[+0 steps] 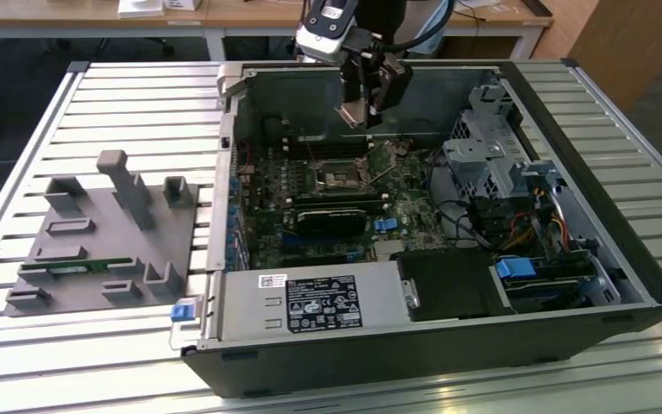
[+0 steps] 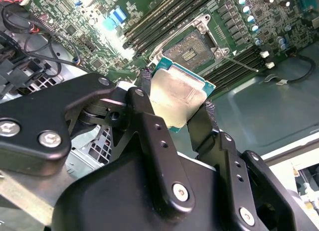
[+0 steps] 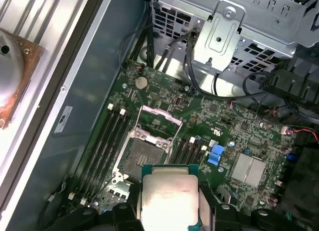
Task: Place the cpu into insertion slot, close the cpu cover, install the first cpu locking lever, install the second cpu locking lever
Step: 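Place the cpu into insertion slot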
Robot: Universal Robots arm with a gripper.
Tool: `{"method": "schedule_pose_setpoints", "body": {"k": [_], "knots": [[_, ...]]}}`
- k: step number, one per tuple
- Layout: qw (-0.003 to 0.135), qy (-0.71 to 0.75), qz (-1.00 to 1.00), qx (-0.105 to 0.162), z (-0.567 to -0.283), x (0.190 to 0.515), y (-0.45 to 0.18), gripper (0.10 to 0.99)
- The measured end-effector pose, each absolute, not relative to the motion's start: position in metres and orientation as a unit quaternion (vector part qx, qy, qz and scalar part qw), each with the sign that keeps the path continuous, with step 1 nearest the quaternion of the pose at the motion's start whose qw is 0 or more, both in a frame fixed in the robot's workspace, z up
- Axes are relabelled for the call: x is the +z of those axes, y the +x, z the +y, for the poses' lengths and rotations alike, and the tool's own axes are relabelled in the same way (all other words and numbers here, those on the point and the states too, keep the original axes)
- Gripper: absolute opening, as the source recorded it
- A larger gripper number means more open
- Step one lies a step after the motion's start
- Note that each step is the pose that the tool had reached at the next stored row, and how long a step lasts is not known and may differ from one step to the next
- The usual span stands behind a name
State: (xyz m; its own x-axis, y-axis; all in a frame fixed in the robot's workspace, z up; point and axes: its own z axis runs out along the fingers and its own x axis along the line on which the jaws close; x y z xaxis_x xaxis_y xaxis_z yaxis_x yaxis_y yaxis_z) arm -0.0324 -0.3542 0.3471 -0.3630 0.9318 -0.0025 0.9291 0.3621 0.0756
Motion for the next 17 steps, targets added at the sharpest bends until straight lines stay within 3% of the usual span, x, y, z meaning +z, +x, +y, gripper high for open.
{"method": "schedule_pose_setpoints", "body": {"k": [17], "knots": [[0.026, 0.647, 0.762, 0.027, -0.354, 0.329, -0.033, 0.541]]}}
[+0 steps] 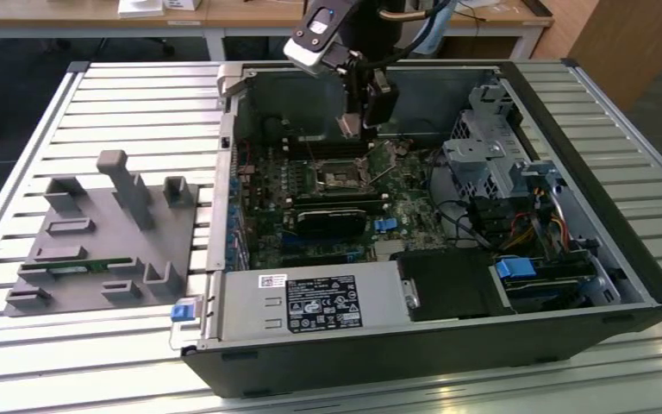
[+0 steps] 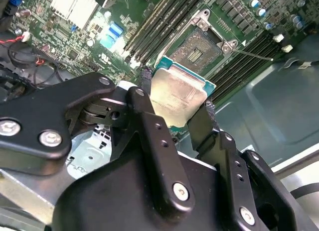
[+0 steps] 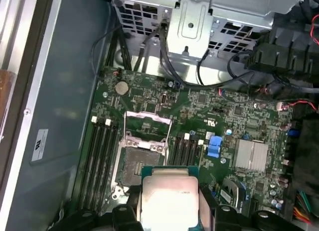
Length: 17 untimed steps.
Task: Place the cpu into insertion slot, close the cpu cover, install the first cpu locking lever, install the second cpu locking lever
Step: 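Place the cpu into insertion slot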
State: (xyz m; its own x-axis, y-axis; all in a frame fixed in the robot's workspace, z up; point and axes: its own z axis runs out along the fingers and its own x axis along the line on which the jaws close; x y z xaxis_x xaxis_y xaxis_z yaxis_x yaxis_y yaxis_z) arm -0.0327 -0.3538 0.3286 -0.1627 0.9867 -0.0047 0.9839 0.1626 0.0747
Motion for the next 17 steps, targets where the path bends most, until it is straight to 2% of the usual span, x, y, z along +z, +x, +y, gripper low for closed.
{"method": "schedule_pose_setpoints", "body": {"k": [17], "knots": [[0.028, 0.675, 0.736, 0.024, -0.353, 0.317, -0.033, 0.541]]}}
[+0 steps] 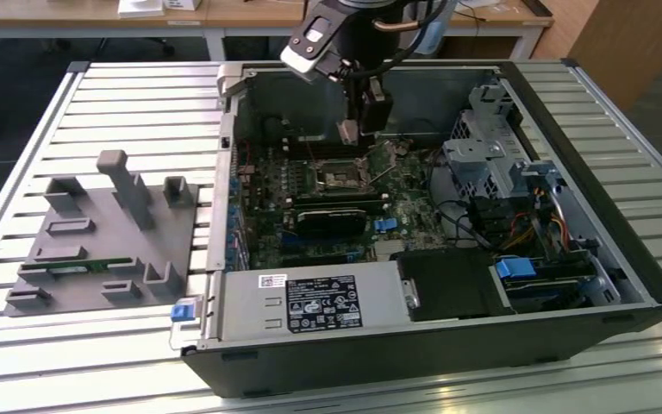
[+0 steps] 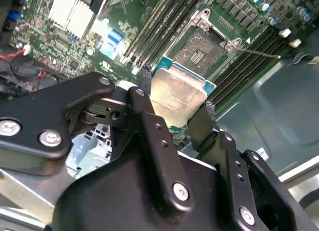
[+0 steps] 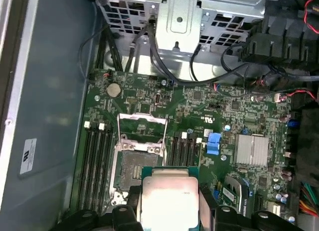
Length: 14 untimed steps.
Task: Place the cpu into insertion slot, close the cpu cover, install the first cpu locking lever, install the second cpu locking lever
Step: 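Place the cpu into insertion slot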
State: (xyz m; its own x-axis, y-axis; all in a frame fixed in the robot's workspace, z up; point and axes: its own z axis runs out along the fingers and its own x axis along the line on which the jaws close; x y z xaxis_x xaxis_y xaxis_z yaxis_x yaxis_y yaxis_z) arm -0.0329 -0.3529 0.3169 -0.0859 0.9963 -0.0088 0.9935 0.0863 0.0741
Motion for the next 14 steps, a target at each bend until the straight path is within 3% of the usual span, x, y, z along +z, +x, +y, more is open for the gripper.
{"method": "schedule_pose_setpoints", "body": {"k": [14], "knots": [[0.028, 0.677, 0.735, 0.024, -0.350, 0.304, -0.033, 0.541]]}}
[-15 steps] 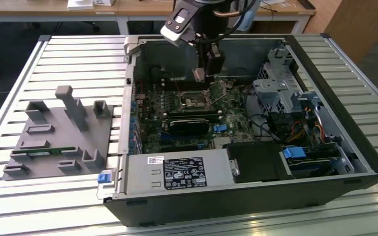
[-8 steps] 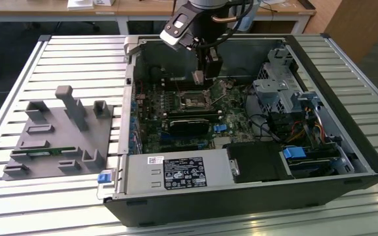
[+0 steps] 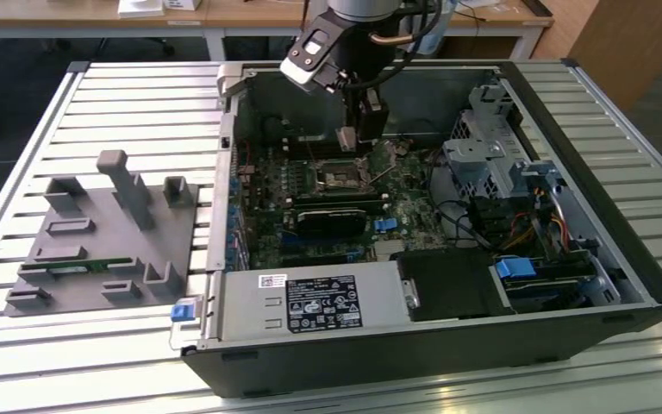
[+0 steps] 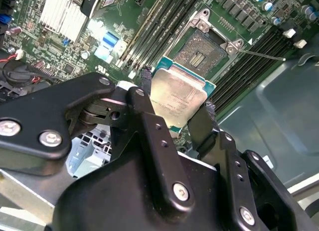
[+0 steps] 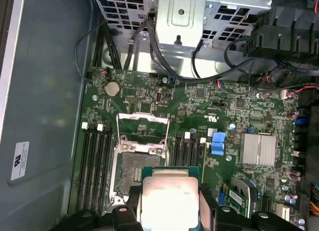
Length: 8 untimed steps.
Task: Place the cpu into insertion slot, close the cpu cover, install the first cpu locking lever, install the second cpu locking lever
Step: 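Place the cpu into insertion slot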
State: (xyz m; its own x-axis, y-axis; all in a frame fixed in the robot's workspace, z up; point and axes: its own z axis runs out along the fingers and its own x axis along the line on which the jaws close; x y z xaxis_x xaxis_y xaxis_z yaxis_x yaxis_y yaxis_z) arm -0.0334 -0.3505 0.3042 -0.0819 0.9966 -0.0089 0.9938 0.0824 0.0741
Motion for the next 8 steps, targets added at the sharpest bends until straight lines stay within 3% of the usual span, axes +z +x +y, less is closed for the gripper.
{"method": "schedule_pose_setpoints", "body": {"k": [8], "knots": [[0.028, 0.677, 0.735, 0.024, -0.3504, 0.2978, -0.0334, 0.541]]}}
